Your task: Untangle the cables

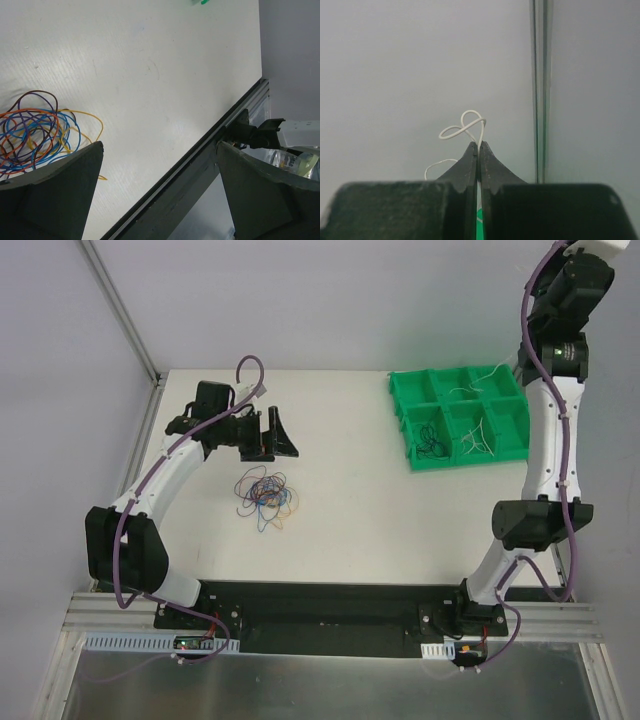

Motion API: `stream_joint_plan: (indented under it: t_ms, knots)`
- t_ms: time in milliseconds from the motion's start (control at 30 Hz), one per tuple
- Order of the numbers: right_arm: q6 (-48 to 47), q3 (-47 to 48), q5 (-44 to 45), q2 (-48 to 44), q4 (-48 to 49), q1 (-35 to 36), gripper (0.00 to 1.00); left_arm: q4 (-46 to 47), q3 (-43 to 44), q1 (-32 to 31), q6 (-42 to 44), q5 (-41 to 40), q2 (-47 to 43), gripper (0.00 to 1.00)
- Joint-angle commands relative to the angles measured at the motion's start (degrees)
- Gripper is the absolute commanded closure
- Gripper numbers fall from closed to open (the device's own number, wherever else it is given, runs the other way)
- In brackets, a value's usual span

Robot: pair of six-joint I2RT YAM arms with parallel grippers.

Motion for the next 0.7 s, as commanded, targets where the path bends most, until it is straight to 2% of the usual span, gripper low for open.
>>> stream_joint_plan:
  t_ms: [0, 100, 233, 300, 667]
  knots:
    - [0.12, -3.67, 0.28, -5.3, 3.88, -0.02, 1.0, 1.24, -0.29, 0.25, 0.19, 2.15, 0.28, 0.05]
    - [-1.02, -1.58, 0.11, -5.13, 3.36, -0.02, 1.0, 1.5, -0.47, 0.25, 0.1, 2.32, 0.19, 0.05]
    - [-2.26, 8.96, -0.42, -1.71, -0.07, -0.11, 1.0, 1.59, -0.47, 0.25, -0.07, 2.5, -0.24, 0.05]
    - [-2.35, 11.17, -0.42, -1.17, -0.43, -0.11, 1.0, 1.76, -0.56, 0.25, -0.07, 2.5, -0.33, 0.06]
    - [-2.7, 1.97, 0.11, -6.45, 2.74, -0.29, 1.0, 2.11, -0.73, 0.25, -0.25, 2.94, -0.42, 0.06]
